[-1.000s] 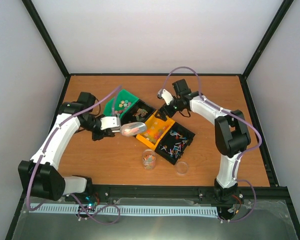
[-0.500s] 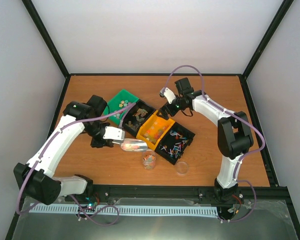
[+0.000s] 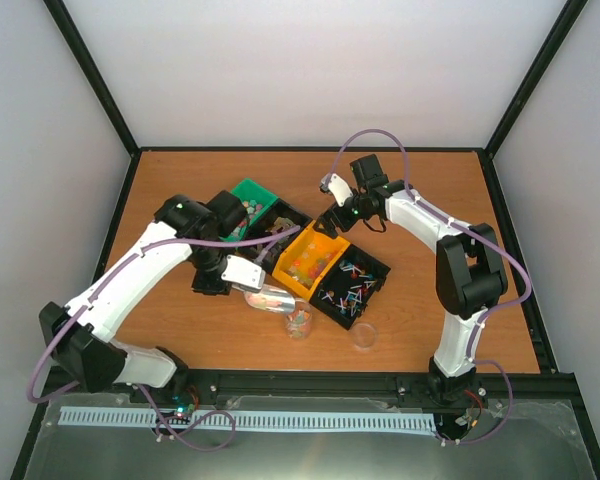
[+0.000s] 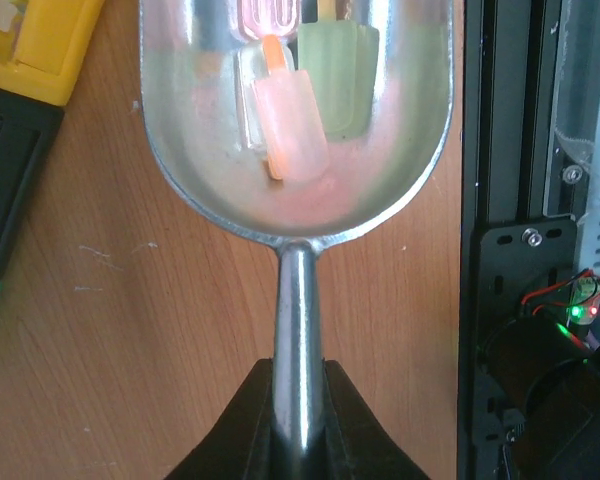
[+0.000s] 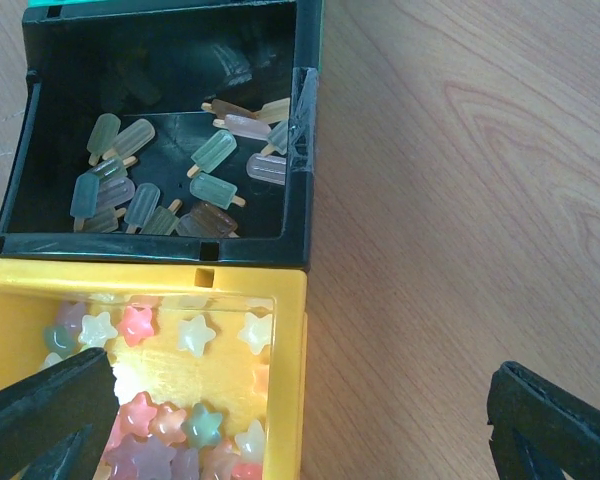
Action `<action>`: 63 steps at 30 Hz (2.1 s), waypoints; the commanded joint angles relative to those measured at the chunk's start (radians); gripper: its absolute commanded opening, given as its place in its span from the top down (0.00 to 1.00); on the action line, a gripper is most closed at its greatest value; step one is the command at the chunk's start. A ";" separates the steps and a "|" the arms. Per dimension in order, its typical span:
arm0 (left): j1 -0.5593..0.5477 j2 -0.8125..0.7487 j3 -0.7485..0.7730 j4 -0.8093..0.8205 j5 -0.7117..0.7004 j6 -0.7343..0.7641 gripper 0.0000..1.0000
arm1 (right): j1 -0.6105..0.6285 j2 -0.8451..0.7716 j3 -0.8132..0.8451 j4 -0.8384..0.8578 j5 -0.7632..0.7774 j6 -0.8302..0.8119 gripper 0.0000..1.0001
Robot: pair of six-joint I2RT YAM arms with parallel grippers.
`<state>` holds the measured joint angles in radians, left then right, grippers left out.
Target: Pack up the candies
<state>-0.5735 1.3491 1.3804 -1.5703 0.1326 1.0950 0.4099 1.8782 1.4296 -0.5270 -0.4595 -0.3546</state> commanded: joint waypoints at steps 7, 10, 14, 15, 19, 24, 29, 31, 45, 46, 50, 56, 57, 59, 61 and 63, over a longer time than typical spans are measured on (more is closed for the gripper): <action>-0.127 0.054 0.062 -0.069 -0.193 -0.102 0.99 | -0.004 -0.028 0.022 0.005 0.012 -0.007 0.00; -0.139 0.068 0.083 -0.070 -0.212 -0.113 0.99 | -0.003 -0.031 0.019 0.008 0.011 -0.004 0.00; -0.143 0.084 0.105 -0.070 -0.234 -0.119 0.99 | -0.004 -0.034 0.013 0.008 0.012 -0.005 0.00; -0.144 0.085 0.111 -0.070 -0.240 -0.120 0.99 | -0.004 -0.035 0.012 0.008 0.013 -0.007 0.00; -0.160 0.089 0.128 -0.072 -0.267 -0.121 0.99 | -0.005 -0.034 0.010 0.007 0.015 -0.009 0.00; -0.210 0.089 0.150 -0.071 -0.307 -0.137 0.99 | -0.006 -0.034 0.011 0.006 0.014 -0.009 0.00; -0.235 0.096 0.205 -0.071 -0.319 -0.151 0.99 | -0.008 -0.034 0.012 0.005 0.014 -0.008 0.00; -0.251 0.092 0.209 -0.071 -0.344 -0.145 0.99 | -0.009 -0.034 0.010 0.005 0.012 -0.006 0.00; -0.313 0.048 0.154 -0.071 -0.450 -0.107 0.99 | -0.010 -0.042 0.000 0.011 0.011 0.002 0.00; -0.314 0.046 0.155 -0.071 -0.453 -0.103 0.99 | -0.010 -0.042 -0.001 0.011 0.011 0.001 0.00; -0.315 0.036 0.163 -0.071 -0.453 -0.091 0.99 | -0.010 -0.042 -0.001 0.012 0.011 0.001 0.00; -0.292 0.034 0.185 -0.073 -0.392 -0.187 0.99 | -0.015 -0.050 -0.010 0.011 0.006 -0.001 0.00; -0.269 0.041 0.190 -0.071 -0.371 -0.210 0.99 | -0.017 -0.052 -0.010 0.009 0.000 0.000 0.00; -0.202 0.071 0.213 -0.069 -0.327 -0.272 0.99 | -0.024 -0.058 -0.006 0.007 -0.036 0.005 0.02; -0.144 0.101 0.247 -0.038 -0.303 -0.348 0.99 | -0.032 -0.068 0.005 -0.004 -0.124 0.015 0.05; -0.137 0.104 0.247 0.034 -0.304 -0.400 0.99 | -0.035 -0.074 0.029 -0.033 -0.256 0.025 0.09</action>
<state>-0.7551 1.4345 1.5757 -1.6238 -0.2150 0.8509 0.3862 1.8549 1.4277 -0.5293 -0.5148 -0.3489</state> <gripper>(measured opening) 0.094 0.938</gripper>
